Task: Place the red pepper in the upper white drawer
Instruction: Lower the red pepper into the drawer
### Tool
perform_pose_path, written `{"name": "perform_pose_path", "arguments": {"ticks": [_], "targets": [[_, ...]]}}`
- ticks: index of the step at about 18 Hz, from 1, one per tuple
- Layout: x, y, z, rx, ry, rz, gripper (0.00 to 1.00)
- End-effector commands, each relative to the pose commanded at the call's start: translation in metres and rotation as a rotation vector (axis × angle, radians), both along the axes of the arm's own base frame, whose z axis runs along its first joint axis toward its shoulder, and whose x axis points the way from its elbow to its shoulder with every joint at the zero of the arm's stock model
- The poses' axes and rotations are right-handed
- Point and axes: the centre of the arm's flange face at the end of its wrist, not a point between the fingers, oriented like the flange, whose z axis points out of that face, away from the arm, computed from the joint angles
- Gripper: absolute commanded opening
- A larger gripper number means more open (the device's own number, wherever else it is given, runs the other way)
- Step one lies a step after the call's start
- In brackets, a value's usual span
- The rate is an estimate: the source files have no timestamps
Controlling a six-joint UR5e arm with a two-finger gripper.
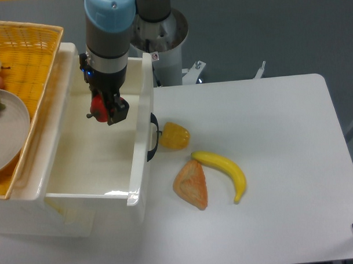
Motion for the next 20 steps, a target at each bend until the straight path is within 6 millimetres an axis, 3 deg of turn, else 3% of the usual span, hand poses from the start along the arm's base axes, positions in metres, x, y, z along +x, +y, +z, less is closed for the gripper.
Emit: {"name": "perform_pose_path", "arguments": {"ticks": [20], "targets": [[0.022, 0.019, -0.031, -0.054, -0.009, -0.064, 0.6]]}}
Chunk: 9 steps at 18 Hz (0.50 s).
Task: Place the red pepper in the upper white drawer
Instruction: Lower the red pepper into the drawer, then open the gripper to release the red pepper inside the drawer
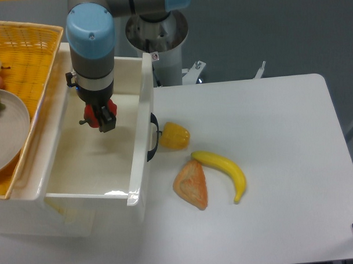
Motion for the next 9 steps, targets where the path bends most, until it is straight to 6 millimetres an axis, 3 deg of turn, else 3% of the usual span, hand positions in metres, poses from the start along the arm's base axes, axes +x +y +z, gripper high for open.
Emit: {"name": "perform_pose_path", "arguments": {"ticks": [9], "targets": [[0.0017, 0.0035, -0.0046, -0.002, -0.004, -0.038, 0.62]]}}
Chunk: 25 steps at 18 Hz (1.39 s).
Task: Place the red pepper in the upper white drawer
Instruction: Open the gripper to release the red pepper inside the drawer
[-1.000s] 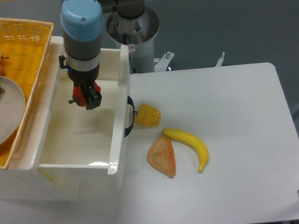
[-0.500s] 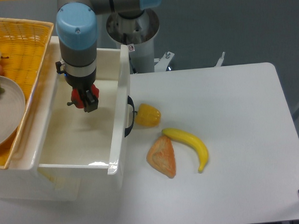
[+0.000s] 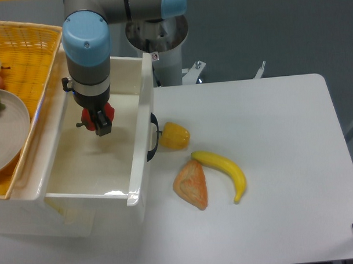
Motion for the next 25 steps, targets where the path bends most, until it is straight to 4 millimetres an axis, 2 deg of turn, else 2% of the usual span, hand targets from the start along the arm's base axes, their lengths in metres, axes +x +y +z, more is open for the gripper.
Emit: {"name": "perform_pose_path", "arguments": {"ticks": [19, 25], "targets": [[0.0007, 0.0004, -0.0027, -0.007, -0.004, 0.0, 0.64], [0.001, -0.0001, -0.0026, -0.007, -0.004, 0.0, 0.68]]}}
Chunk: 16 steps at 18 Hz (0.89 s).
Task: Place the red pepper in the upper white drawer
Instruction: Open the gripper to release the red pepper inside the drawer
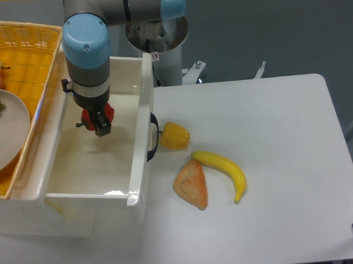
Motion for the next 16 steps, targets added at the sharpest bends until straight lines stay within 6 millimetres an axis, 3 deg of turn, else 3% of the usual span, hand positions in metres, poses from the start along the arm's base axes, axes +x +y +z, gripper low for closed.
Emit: {"name": "perform_pose_path", "arguments": {"ticks": [10, 13, 16], "targets": [[-0.0002, 0.0003, -0.0008, -0.001, -0.001, -0.001, 0.7], [-0.0002, 0.0003, -0.0008, -0.001, -0.001, 0.0, 0.74], [-0.0003, 0.0005, -0.0007, 0.0, 0.0, -0.001, 0.85]]}}
